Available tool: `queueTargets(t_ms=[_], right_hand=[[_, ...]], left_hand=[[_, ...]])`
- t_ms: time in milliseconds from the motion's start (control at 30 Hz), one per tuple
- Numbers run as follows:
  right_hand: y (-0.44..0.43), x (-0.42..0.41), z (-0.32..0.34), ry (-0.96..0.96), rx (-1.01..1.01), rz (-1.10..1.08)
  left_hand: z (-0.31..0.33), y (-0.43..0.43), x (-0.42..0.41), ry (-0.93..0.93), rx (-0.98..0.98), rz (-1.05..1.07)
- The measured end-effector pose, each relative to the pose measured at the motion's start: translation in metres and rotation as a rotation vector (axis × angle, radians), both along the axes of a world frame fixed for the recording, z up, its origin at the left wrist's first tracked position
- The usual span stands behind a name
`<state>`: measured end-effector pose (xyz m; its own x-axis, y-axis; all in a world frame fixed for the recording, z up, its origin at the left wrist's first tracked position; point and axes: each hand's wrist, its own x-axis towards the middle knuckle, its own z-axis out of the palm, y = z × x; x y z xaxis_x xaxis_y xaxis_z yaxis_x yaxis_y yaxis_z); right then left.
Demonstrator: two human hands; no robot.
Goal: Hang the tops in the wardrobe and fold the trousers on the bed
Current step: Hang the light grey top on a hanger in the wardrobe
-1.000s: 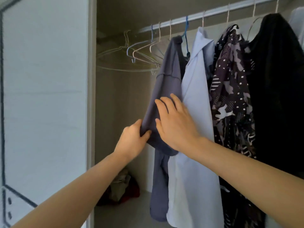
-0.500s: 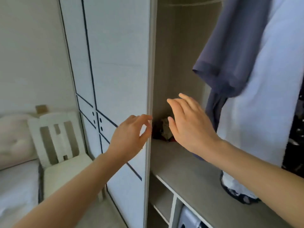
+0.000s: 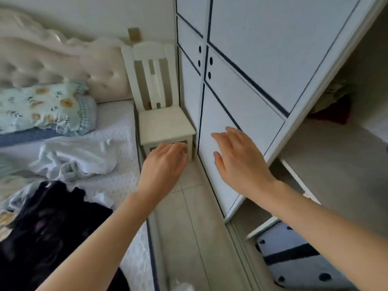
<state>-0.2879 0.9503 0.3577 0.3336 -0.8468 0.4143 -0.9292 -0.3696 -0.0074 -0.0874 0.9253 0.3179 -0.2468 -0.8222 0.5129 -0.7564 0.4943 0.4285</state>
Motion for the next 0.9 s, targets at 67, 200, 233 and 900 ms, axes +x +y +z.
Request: queueTargets(t_ms=[67, 200, 233, 900], right_hand=[[-0.014, 0.025, -0.023, -0.014, 0.055, 0.054], [-0.038, 0.076, -0.066, -0.049, 0.174, 0.131], [-0.043, 0.087, -0.075, -0.052, 0.205, 0.152], [-0.248, 0.204, -0.210, 0.181, 0.558, 0.440]], left_hand=[[-0.024, -0.001, 0.028, 0.003, 0.065, 0.070], [-0.069, 0.001, 0.079, 0.051, 0.215, 0.246], [-0.079, 0.002, 0.089, 0.048, 0.246, 0.285], [-0.194, -0.107, 0.199, -0.056, 0.668, 0.765]])
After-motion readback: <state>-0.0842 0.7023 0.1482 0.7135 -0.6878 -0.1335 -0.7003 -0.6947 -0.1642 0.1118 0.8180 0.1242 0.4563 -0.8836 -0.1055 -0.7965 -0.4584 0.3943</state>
